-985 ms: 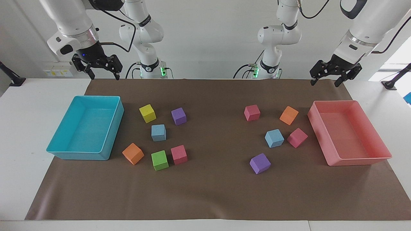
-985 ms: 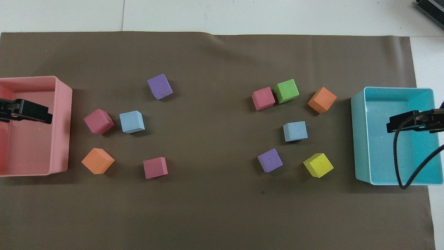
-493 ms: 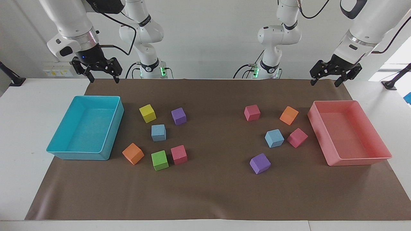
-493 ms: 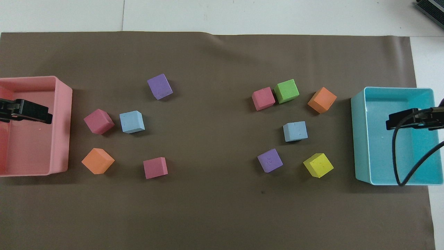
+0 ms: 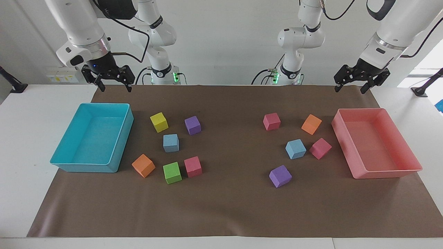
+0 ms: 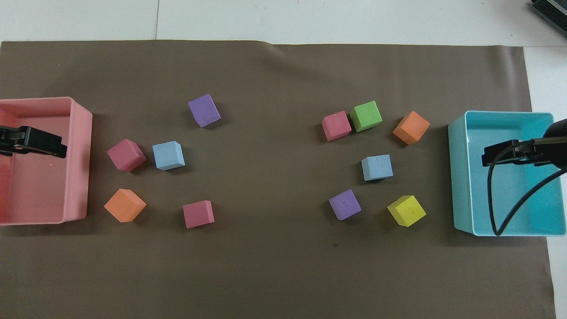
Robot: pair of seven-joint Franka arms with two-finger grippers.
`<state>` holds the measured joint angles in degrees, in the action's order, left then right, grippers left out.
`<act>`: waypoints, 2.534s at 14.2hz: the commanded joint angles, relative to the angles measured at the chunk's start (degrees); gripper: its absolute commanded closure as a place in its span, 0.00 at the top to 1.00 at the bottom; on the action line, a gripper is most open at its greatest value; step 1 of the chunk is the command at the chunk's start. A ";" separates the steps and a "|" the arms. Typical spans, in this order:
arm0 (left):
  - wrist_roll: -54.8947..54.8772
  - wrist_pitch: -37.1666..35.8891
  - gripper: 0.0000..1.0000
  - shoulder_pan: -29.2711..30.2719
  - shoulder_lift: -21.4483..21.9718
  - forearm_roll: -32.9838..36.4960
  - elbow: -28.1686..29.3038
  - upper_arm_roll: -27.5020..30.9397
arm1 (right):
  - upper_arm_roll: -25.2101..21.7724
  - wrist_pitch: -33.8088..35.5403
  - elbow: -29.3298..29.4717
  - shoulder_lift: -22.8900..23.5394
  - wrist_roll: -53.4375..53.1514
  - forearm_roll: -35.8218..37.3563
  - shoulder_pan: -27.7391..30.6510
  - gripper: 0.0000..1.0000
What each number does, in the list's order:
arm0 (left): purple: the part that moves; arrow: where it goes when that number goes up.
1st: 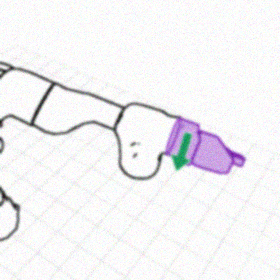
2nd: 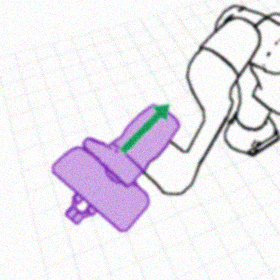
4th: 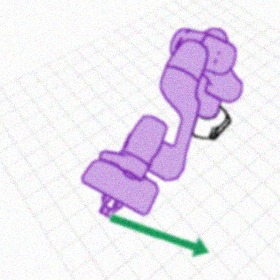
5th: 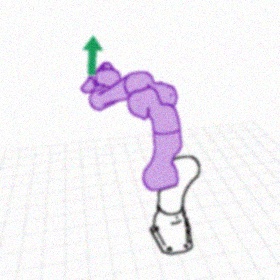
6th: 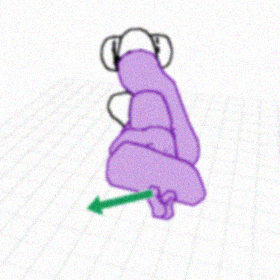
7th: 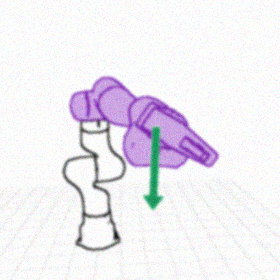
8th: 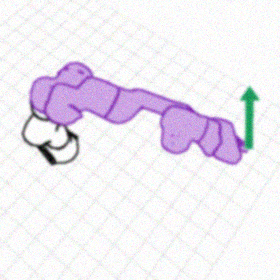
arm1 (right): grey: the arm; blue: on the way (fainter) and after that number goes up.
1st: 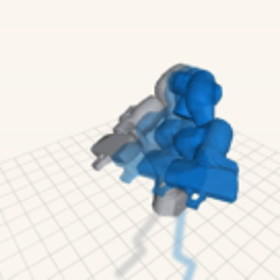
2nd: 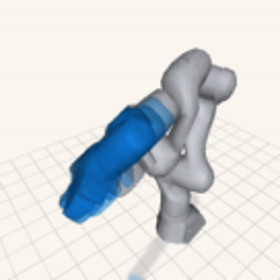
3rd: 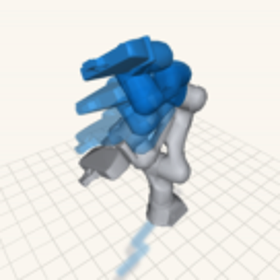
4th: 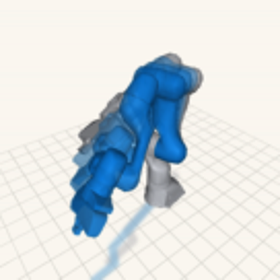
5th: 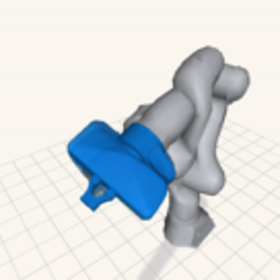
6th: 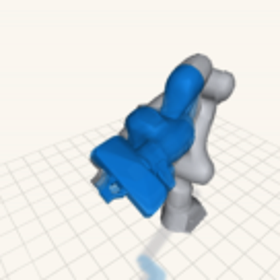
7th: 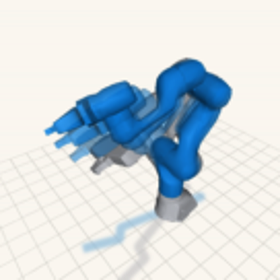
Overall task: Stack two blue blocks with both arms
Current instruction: 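Reach the right gripper down to the nearby light blue cube, then close the right gripper on the light blue cube and lift it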
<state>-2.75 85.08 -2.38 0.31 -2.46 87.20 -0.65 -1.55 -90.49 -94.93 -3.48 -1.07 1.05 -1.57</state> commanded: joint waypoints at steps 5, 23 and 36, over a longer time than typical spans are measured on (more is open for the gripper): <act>-0.33 -0.27 1.00 0.88 0.83 0.17 0.43 -0.49 | 0.14 -3.90 -2.63 -0.83 -0.78 -2.19 0.16 1.00; -0.33 -0.27 1.00 0.88 0.83 0.17 0.43 -0.49 | 0.50 -37.56 -23.37 11.83 -8.69 -8.96 -9.68 1.00; -0.24 -0.80 1.00 1.06 0.83 0.26 0.34 -0.32 | 0.58 -43.72 -25.48 16.14 -5.96 -8.87 -10.38 1.00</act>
<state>-2.74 84.93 -2.37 0.31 -2.46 87.20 -0.59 -1.20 -132.16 -119.56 12.15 -9.10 -6.42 -11.90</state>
